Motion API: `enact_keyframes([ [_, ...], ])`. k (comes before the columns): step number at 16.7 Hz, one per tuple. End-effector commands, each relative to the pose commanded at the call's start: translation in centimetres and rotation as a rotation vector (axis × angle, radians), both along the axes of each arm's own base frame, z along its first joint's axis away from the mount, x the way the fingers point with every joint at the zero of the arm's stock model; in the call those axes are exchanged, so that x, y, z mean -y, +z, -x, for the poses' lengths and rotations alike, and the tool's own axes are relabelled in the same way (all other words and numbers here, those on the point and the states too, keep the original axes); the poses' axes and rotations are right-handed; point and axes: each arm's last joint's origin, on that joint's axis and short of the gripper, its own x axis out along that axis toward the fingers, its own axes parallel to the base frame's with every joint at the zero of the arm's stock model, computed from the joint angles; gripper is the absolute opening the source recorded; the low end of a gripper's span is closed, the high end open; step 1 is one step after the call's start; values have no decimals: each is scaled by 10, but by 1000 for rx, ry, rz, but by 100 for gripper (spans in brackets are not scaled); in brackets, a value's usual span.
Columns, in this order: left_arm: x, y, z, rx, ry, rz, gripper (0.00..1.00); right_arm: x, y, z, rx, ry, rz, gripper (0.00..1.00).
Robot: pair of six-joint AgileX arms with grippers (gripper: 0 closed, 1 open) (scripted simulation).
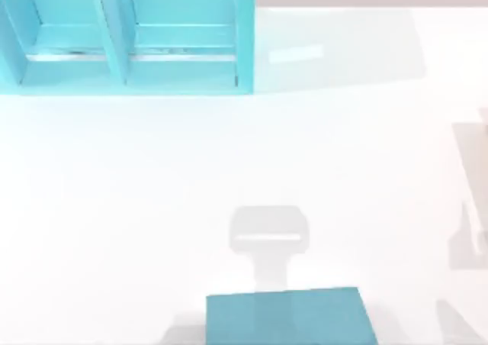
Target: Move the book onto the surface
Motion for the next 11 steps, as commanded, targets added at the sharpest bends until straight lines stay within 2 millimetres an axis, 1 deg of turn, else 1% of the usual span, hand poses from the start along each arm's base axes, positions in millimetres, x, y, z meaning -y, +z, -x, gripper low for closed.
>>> enact_keyframes([
  [5,-1,8,64,7,9,19,100,0,0,0,0,0,0,100],
  [7,-4,12,85,18,16,42,100,0,0,0,0,0,0,100],
  [9,-6,15,99,27,21,59,100,0,0,0,0,0,0,100],
  [11,-7,16,103,29,22,64,100,0,0,0,0,0,0,100],
])
